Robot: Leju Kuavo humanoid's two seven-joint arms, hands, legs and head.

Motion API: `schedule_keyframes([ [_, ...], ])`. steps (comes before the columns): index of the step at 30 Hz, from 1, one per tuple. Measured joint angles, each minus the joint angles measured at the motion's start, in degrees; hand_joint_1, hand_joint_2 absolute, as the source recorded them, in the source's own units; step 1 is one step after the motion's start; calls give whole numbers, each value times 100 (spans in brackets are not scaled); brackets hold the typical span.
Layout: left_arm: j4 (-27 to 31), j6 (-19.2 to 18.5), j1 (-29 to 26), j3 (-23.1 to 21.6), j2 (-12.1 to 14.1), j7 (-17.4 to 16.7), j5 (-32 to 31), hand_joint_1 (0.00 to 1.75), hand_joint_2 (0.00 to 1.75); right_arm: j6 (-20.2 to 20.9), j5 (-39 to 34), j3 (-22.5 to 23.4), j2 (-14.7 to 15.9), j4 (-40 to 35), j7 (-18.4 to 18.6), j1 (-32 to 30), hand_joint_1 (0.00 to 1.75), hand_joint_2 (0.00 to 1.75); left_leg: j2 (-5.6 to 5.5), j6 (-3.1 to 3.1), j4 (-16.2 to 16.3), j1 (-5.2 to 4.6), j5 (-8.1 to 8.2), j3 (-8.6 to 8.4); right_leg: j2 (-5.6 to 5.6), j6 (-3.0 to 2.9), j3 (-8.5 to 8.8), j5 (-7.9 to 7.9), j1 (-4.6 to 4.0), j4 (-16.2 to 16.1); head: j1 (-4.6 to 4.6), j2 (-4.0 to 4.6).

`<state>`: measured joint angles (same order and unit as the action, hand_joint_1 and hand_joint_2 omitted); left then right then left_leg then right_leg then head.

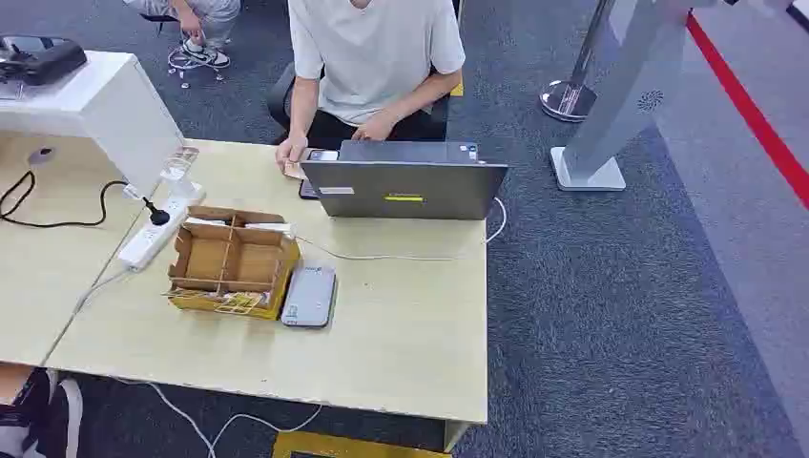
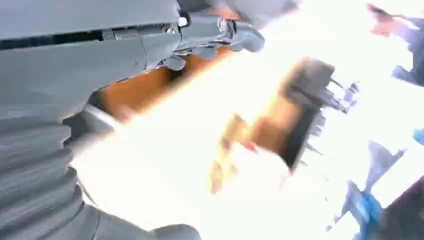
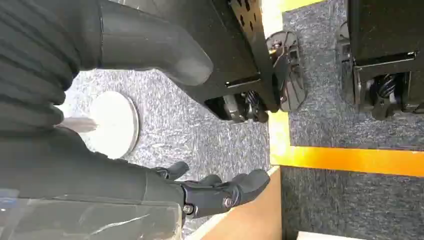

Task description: Pass the card to the sensor for recognition and then transmit it.

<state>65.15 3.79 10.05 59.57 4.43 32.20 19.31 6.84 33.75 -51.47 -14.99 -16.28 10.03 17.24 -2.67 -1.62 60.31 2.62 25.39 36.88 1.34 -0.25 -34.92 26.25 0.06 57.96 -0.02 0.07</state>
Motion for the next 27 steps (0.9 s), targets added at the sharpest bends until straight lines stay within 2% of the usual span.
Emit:
schedule_keyframes([
  [2, 690, 439, 285, -644, -54, 105, -520, 0, 175, 61, 41, -11, -13, 0, 0, 18, 0, 175, 1, 3, 1, 0, -7, 1, 0, -7, 5, -13, 0, -1, 7, 0],
  [4, 1125, 850, 676, -1316, -74, 168, -1074, 0, 175, 109, 66, -17, -22, 0, 0, 34, 0, 175, -1, 12, 1, -10, -16, 3, -2, 7, 7, -24, 2, -1, 9, 0],
  [8, 1404, 1839, 1464, -2834, -48, 100, -2596, 0, 175, 214, 107, -37, -44, 0, -4, 77, 0, 175, -1, 20, 2, -17, -27, 5, -2, 17, 4, -35, 11, -1, 9, 0],
  [10, 1294, 2475, 1999, -3750, 16, -290, -3924, 0, 175, 262, 109, -42, -48, 2, -9, 87, 0, 175, -2, 28, 6, -20, -35, 8, -2, 23, -9, -43, 13, -5, 4, 0],
  [12, 747, 3102, 2722, -4749, 105, -928, -5684, 0, 175, 291, 111, -50, -48, 2, -39, 95, 0, 175, -14, 37, 8, -22, -47, 21, -15, 30, -14, -48, 14, -5, 7, 0],
  [13, 360, 3290, 3088, -5230, 153, -1271, -6580, 0, 175, 306, 105, -55, -52, 2, -50, 100, 0, 175, -19, 37, 7, -24, -51, 27, -19, 36, -6, -53, 18, -3, 7, 0],
  [15, -458, 3462, 3811, -6156, 190, -1890, -7995, 0, 175, 363, 81, -57, -66, 4, -52, 121, 0, 175, -12, 36, 5, -36, -57, 31, -7, 37, -13, -68, 28, 0, 9, 0],
  [17, -1269, 3455, 4390, -6939, 188, -2377, -8979, 0, 175, 411, 44, -57, -72, 7, -46, 126, 0, 175, 26, 36, 5, -42, -57, 33, 34, 43, -27, -79, 34, 0, 11, 0],
  [20, -2188, 3267, 4900, -7675, 60, -2824, -9363, 0, 175, 437, -7, -57, -72, 7, -7, 124, 0, 175, 48, 37, 5, -54, -56, 29, 59, 46, -35, -80, 48, 1, 4, 0],
  [23, -2807, 3140, 5135, -8083, -102, -3030, -9474, 0, 175, 444, -15, -57, -72, 15, 59, 125, 0, 175, 47, 37, 3, -54, -56, 31, 58, 46, -37, -80, 48, 1, 4, 0],
  [27, -3283, 3048, 5287, -8416, -249, -3169, -9509, 0, 175, 450, -24, -57, -74, 37, 122, 129, 0, 175, 46, 37, -1, -54, -55, 32, 57, 47, -38, -77, 48, 1, 4, 0],
])
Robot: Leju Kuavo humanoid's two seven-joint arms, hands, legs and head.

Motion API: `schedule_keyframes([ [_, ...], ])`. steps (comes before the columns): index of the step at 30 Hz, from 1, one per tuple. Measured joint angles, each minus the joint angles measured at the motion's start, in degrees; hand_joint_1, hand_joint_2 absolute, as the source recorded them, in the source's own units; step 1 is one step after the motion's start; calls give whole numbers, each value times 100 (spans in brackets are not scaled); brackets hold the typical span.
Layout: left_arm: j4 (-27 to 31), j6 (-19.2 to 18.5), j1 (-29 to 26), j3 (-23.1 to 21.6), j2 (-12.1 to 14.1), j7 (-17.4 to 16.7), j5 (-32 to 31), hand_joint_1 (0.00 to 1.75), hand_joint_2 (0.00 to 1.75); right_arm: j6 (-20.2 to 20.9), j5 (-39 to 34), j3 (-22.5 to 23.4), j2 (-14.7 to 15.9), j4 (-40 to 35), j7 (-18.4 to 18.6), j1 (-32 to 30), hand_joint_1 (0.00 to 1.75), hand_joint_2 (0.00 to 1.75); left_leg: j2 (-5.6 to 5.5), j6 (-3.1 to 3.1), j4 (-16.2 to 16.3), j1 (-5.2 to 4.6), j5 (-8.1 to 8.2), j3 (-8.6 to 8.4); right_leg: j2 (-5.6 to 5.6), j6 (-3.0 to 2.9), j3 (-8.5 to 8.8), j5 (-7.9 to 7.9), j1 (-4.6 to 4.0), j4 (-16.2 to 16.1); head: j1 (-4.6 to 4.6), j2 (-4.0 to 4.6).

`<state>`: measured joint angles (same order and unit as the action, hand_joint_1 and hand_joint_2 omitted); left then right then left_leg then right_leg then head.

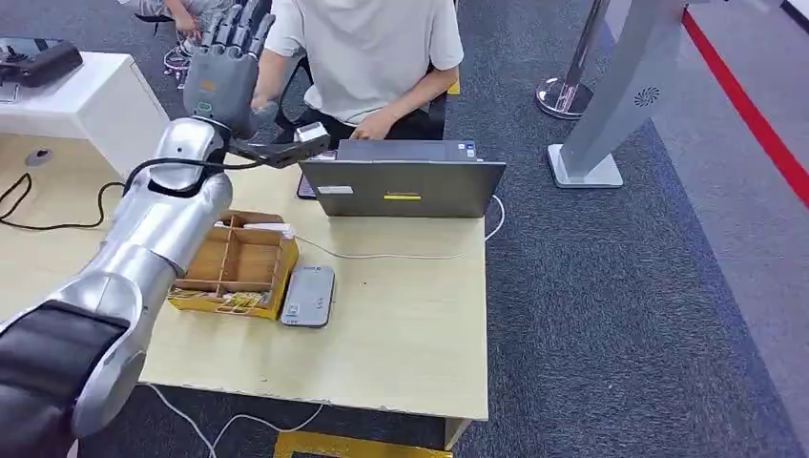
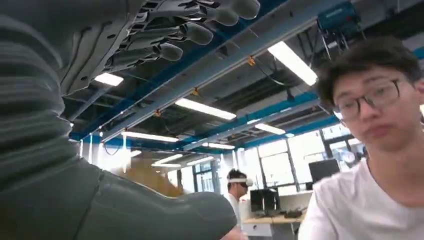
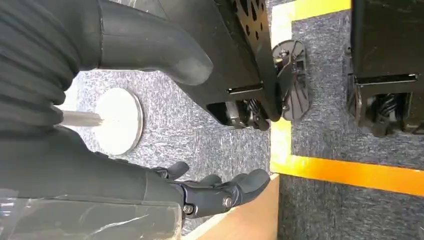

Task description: Pass the card to the sensor for recognition and then transmit it.

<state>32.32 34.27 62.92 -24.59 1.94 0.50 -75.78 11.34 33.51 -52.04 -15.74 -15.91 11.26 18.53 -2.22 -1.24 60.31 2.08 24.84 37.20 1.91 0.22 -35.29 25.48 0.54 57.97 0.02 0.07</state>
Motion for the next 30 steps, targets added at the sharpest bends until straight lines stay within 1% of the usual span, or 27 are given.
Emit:
schedule_keyframes([
  [4, -280, -17, 52, -129, -90, -35, 55, 0, 175, 9, 2, 0, -2, 7, 17, 2, 0, 175, 0, 0, -1, 0, 0, 0, -1, -1, 0, 2, 0, 0, 0, 0],
  [5, -347, -31, 66, -168, -107, -35, 66, 65, 175, 9, 2, 0, -2, 9, 17, 2, 0, 175, 0, 0, -1, 0, 0, 0, -1, -1, 1, 2, 0, 0, 0, 0],
  [6, -386, -35, 70, -192, -116, -35, 81, 175, 175, 17, 2, 0, -2, 9, 15, 2, 0, 175, 0, 0, -1, 0, 0, 0, -2, -1, 1, 2, 0, 0, 0, 0],
  [13, -544, -144, 70, -210, -129, 133, 195, 175, 175, 68, 35, -9, -7, 13, -9, 8, 0, 175, -1, 0, -1, 0, 0, 0, -3, -1, 2, 1, 0, 2, 0, 0],
  [21, -662, -114, 69, -210, -129, 223, 348, 175, 175, 127, 131, -109, -28, 46, 22, 48, 0, 175, -2, 0, -1, 0, 0, 2, -3, -1, 1, 2, 0, 2, -2, 0],
  [30, -675, -64, 69, -210, -131, 273, 424, 175, 175, 127, 131, -125, -35, 55, 33, 54, 0, 175, -2, 0, -1, 0, 0, 2, -5, -1, 1, 2, 0, 2, 0, 0],
])
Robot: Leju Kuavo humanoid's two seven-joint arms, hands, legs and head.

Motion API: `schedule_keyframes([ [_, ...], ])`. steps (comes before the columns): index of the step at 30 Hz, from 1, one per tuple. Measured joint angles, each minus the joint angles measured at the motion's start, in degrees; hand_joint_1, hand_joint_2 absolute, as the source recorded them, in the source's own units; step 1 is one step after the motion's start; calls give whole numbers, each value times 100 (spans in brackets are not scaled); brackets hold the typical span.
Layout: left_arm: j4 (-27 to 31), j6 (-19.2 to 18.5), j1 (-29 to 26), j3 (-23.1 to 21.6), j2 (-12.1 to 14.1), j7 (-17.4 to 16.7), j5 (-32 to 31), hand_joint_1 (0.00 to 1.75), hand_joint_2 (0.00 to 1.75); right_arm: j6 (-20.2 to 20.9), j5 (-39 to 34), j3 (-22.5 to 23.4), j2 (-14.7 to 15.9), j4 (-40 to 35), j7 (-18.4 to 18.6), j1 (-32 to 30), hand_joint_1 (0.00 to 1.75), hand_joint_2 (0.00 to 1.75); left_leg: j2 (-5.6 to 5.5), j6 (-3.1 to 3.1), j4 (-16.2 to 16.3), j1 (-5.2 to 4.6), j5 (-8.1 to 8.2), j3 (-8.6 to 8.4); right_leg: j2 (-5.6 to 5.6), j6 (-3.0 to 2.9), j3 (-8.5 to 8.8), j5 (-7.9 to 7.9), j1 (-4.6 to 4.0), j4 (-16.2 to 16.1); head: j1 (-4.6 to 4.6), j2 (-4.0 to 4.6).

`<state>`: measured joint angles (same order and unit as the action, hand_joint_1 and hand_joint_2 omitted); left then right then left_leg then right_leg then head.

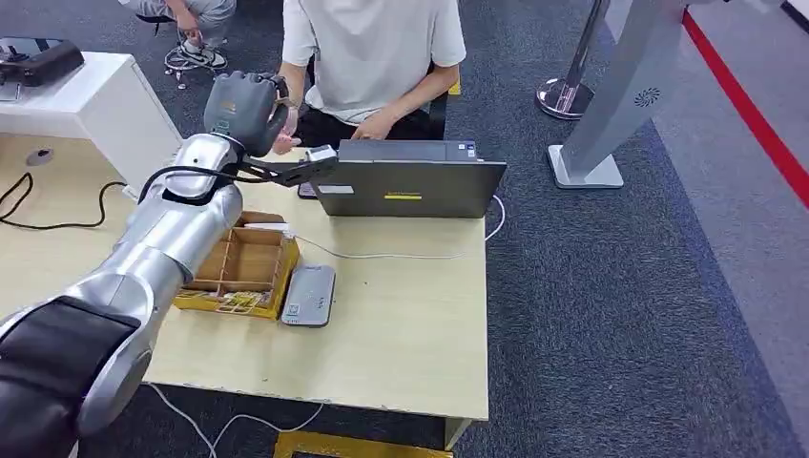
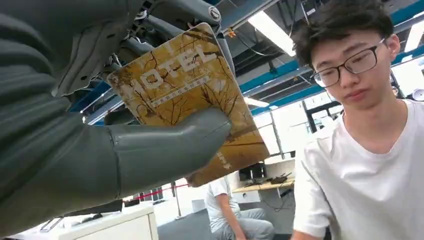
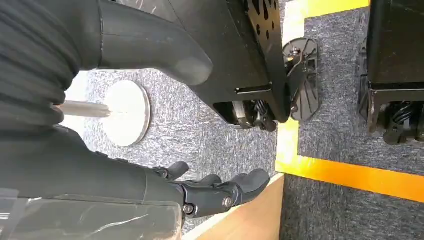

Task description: Pass the card to the sensor for recognition and then transmit it.

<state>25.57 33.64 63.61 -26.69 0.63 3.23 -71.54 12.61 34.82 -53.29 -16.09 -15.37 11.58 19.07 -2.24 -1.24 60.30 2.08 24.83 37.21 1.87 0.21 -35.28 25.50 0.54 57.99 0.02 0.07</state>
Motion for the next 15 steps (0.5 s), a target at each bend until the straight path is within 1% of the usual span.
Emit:
schedule_keyframes([
  [3, 0, 113, -15, 0, -24, 115, 172, 175, 175, 0, 0, -7, -2, 0, 17, 5, 0, 175, 0, 0, 0, 0, 0, 0, -1, 0, 0, 0, 0, 0, 0, 0],
  [6, 20, 372, -117, 0, -98, 464, 527, 175, 175, 0, -15, -9, -7, 0, 53, 11, 0, 175, -6, 0, 0, -2, 0, 0, -7, 0, 3, 0, 1, 0, 0, 0],
  [8, 237, 503, -335, 0, -125, 724, 869, 175, 175, -22, -53, -9, -7, 0, 105, 10, 0, 175, -5, 0, 0, -5, 0, 0, -6, 1, 3, 1, 4, 0, -2, 0],
  [9, 484, 560, -535, 0, -120, 881, 1118, 175, 175, -39, -79, -9, -7, 2, 125, 10, 0, 175, -5, 1, 0, -5, 1, 1, -5, 2, 4, 1, 4, 0, 0, 0],
  [11, 1046, 579, -965, -11, -41, 1034, 1586, 175, 175, -109, -138, -9, -4, 7, 168, 8, 0, 175, -3, 2, -4, -10, 2, 0, -4, 3, 4, 3, 8, 0, 2, 0],
  [13, 1948, 601, -1646, -77, 127, 1174, 2001, 175, 175, -186, -201, -7, -4, 11, 214, 3, 0, 175, 15, 7, -14, -19, 7, -9, 12, 0, 4, 5, 17, 0, 7, 0],
  [15, 2963, 632, -2428, -74, 381, 1410, 2028, 175, 175, -247, -238, 7, -2, 26, 232, -6, 0, 175, 37, 12, -19, -28, 16, -23, 33, 3, 0, 13, 25, -1, -9, 0],
])
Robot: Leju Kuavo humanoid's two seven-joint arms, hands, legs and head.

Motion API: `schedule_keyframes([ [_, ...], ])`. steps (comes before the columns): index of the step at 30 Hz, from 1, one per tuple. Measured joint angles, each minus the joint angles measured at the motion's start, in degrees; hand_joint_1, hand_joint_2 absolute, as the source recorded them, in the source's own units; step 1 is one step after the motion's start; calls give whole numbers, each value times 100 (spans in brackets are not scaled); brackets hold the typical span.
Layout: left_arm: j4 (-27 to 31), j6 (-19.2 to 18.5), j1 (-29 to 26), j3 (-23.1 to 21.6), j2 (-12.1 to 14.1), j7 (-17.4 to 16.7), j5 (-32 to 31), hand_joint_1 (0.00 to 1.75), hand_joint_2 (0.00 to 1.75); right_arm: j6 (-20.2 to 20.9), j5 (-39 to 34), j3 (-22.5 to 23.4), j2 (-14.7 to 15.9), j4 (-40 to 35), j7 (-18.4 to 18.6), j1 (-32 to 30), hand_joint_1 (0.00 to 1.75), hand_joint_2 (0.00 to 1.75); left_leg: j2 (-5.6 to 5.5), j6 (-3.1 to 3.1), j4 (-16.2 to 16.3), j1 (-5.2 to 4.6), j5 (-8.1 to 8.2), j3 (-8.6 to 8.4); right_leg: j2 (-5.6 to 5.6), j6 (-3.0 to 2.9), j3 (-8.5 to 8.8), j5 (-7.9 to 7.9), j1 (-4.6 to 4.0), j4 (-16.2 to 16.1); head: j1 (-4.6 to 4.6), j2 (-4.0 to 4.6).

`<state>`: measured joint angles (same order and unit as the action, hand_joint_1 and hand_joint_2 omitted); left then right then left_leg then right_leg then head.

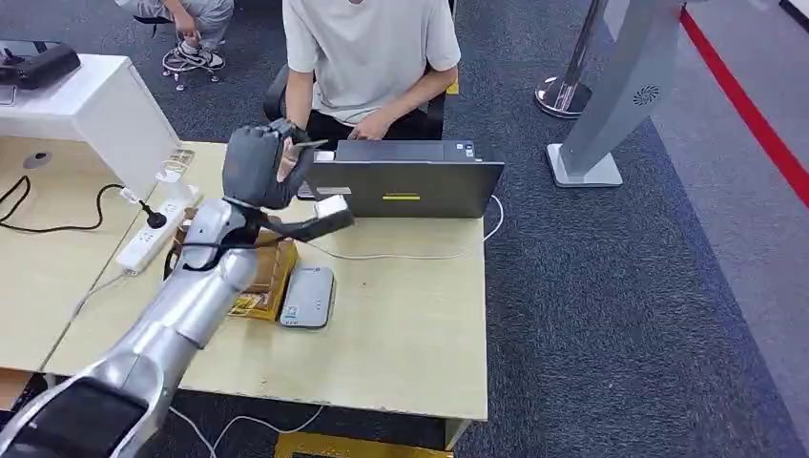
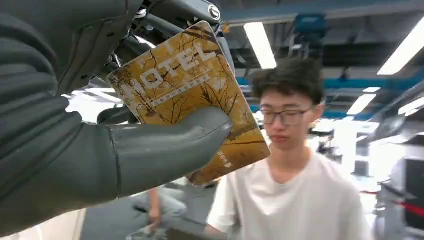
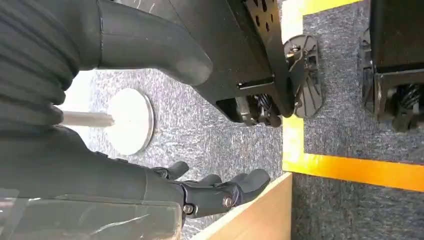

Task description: Pass the card to the sensor for recognition and then transmit it.

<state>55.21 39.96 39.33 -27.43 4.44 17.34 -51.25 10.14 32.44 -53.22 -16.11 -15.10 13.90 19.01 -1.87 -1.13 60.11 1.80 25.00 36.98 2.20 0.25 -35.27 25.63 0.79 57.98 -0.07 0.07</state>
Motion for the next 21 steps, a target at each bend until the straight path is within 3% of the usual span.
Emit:
schedule_keyframes([
  [3, 1255, 15, -1121, 137, 239, 471, 6, 175, 175, -61, -9, 13, 11, 30, 74, -13, 0, 175, -5, 4, -1, 1, 3, 3, -4, 3, 1, 13, 0, 0, -11, 0],
  [6, 2043, 17, -1851, 343, 393, 751, 18, 175, 175, -81, -11, 17, 20, 59, 107, -27, 0, 175, -7, 11, -3, 0, 9, 5, -9, 6, 2, 20, 0, 0, -11, 0],
  [8, 2357, 17, -2181, 435, 485, 725, 15, 175, 175, -87, -37, 22, 24, 70, 131, -37, 0, 175, -7, 11, -3, 0, 14, 6, -12, 13, 3, 30, 0, -1, -11, 0],
  [13, 2521, -53, -2526, 402, 810, 59, 2, 175, 175, -94, -72, 42, 26, 76, 146, -47, 0, 175, -10, 10, -3, 0, 12, 4, -18, 11, 3, 27, 0, -1, -7, 0],
  [21, 2518, -48, -2559, 315, 1014, -22, 50, 175, 175, -94, -72, 46, 26, 76, 146, -49, 0, 175, -14, 13, -3, -1, 9, 4, -25, 10, 6, 25, 0, -1, -7, 0],
])
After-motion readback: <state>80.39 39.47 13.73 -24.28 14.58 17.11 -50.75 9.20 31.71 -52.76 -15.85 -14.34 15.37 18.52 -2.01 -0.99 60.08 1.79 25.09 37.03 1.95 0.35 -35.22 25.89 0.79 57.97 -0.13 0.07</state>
